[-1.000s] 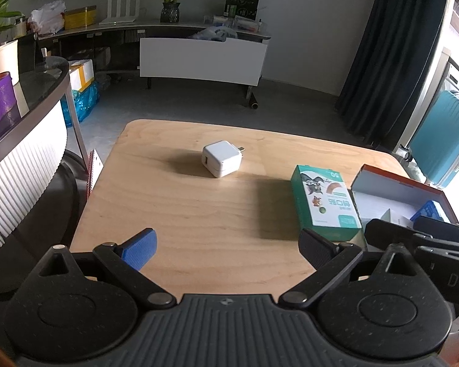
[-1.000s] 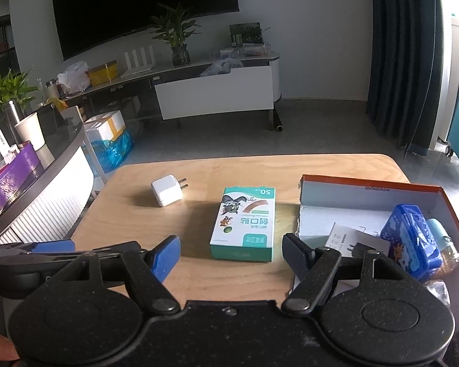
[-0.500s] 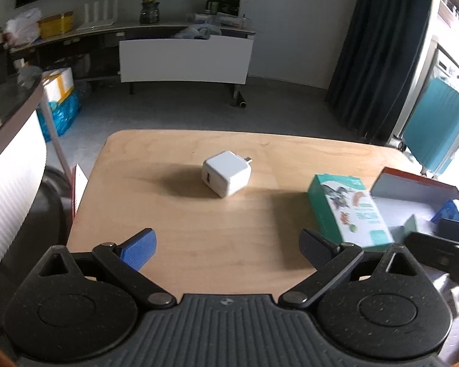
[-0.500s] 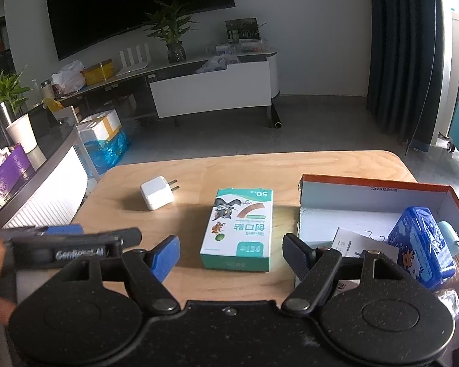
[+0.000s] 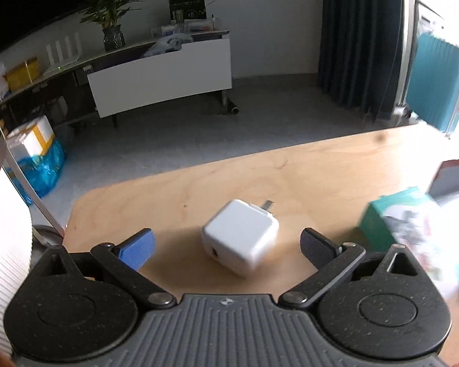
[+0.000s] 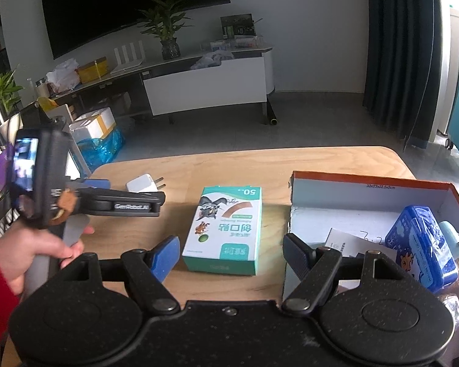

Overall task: Organize rigid objects
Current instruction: 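Grasp the white cube charger with the left tool while the right tool grasps the bandage box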

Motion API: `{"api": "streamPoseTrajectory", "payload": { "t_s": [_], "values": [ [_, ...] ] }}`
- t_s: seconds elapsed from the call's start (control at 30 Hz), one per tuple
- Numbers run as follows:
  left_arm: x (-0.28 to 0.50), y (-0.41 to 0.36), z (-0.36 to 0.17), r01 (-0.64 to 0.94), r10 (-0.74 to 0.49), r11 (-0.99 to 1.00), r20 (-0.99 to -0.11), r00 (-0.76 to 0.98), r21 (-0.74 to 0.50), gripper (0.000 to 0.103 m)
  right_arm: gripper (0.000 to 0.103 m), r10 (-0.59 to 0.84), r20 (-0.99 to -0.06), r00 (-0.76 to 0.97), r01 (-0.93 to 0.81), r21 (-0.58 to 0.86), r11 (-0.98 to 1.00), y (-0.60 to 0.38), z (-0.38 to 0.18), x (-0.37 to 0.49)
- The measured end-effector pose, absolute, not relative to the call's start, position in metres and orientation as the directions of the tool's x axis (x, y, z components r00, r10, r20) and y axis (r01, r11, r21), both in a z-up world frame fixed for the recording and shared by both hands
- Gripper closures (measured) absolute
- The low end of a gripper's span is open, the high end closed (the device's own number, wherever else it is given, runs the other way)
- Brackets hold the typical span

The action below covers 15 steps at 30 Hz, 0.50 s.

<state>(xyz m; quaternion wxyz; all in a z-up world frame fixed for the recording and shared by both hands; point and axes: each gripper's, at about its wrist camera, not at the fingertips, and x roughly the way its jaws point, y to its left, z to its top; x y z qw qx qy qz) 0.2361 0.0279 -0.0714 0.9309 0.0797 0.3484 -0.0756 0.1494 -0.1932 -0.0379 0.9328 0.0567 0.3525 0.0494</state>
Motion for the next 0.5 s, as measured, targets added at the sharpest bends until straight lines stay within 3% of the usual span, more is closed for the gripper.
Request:
{"api": "streamPoseTrajectory", "payload": {
  "t_s": [0.17, 0.23, 0.33, 0.37, 0.5],
  "values": [
    [0.243, 0.032, -0.08, 0.189, -0.084, 0.977, -0.64, 0.764, 0.097, 0.0, 0.015, 0.137, -0.655, 0.743, -0.058, 0.141, 0.988, -0.193, -0.042, 0.155],
    [0.242, 0.034, -0.079, 0.193, -0.11, 0.979, -0.632, 0.767, 0.064, 0.01, 0.015, 0.143, -0.658, 0.74, -0.061, 0.146, 0.987, -0.193, -0.045, 0.157],
    [0.236, 0.032, -0.077, 0.218, -0.153, 0.975, -0.616, 0.773, 0.031, 0.037, 0.015, 0.156, -0.664, 0.731, -0.063, 0.162, 0.985, -0.191, -0.049, 0.161],
    [0.234, 0.031, -0.076, 0.231, -0.165, 0.973, -0.612, 0.774, 0.03, 0.05, 0.015, 0.158, -0.666, 0.729, -0.061, 0.167, 0.984, -0.191, -0.051, 0.163],
    [0.225, 0.028, -0.075, 0.234, -0.172, 0.972, -0.616, 0.768, 0.02, 0.051, 0.014, 0.167, -0.666, 0.727, -0.066, 0.175, 0.982, -0.188, -0.053, 0.168]
  ]
}}
